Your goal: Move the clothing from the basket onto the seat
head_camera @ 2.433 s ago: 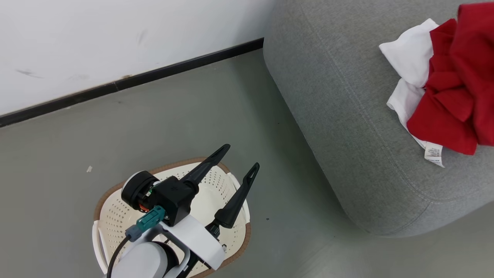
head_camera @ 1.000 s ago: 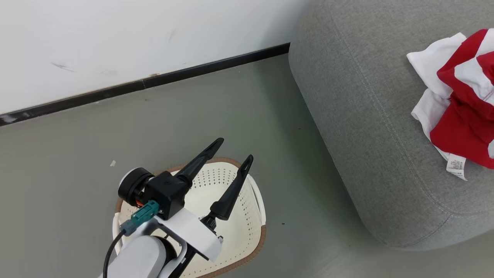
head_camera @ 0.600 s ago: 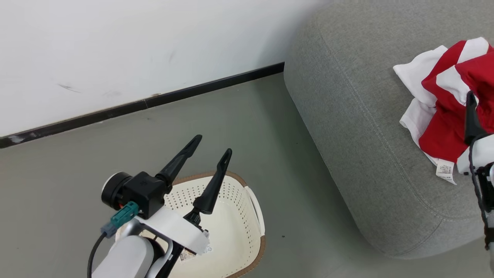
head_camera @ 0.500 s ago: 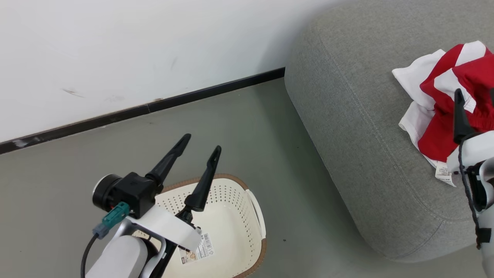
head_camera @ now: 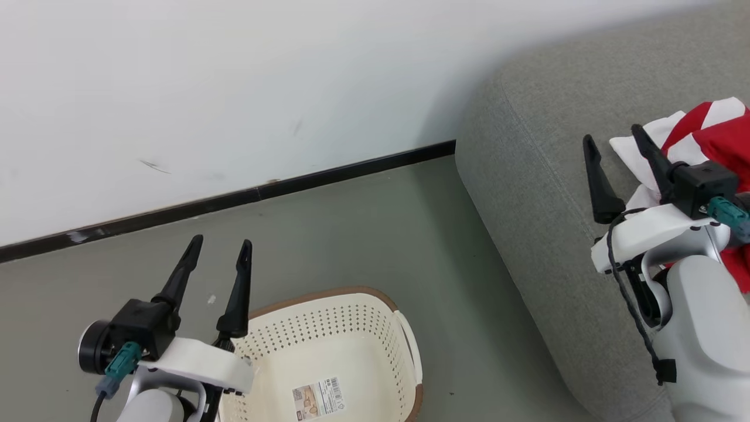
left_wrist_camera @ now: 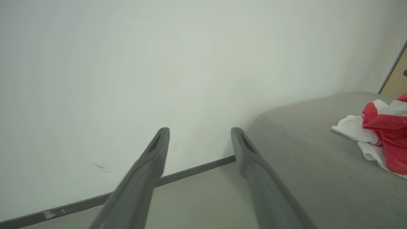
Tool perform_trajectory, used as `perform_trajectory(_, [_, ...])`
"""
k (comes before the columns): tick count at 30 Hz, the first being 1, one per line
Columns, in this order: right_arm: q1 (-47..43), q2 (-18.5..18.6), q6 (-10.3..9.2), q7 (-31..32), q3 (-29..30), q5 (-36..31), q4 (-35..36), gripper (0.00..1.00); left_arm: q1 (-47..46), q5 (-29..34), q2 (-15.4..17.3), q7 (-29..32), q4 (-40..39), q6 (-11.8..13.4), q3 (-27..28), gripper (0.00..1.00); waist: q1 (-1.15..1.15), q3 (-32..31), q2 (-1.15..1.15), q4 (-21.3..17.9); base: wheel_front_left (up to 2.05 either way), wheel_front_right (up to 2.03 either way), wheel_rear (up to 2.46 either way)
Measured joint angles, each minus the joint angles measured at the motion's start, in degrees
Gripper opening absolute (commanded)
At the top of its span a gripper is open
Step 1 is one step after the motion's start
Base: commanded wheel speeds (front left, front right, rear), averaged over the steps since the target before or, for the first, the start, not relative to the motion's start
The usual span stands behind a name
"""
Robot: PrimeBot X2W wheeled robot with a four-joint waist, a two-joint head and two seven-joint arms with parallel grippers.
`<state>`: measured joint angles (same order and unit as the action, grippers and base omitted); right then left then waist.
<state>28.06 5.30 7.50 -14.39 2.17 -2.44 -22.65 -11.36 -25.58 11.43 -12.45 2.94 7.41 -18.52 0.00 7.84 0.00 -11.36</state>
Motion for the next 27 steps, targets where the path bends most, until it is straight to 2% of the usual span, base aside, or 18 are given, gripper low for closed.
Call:
perform_trajectory(10, [-2.8,-0.3,0.0,-0.1,-3.5,1.5,1.1,1.0,4.3,0.0,0.0,-0.8,2.1,3.6,3.4,1.0,0.0,-3.2,0.0,3.5,0.0,0.0,0.0])
perform_trajectory(19, [-7.4,-1.1,0.0,0.1,-4.8,3.6,1.1,1.0,7.6,0.0,-0.2,-1.3,3.5,5.1,4.2,1.0,0.0,-5.7,0.0,7.1,0.0,0.0,0.0])
perform_trajectory(27, [-12.4,-1.8,0.0,0.4,-5.5,5.1,1.9,1.0,8.4,0.0,-0.9,-1.3,4.2,5.1,3.7,1.0,0.0,-7.6,0.0,10.1,0.0,0.0,0.0])
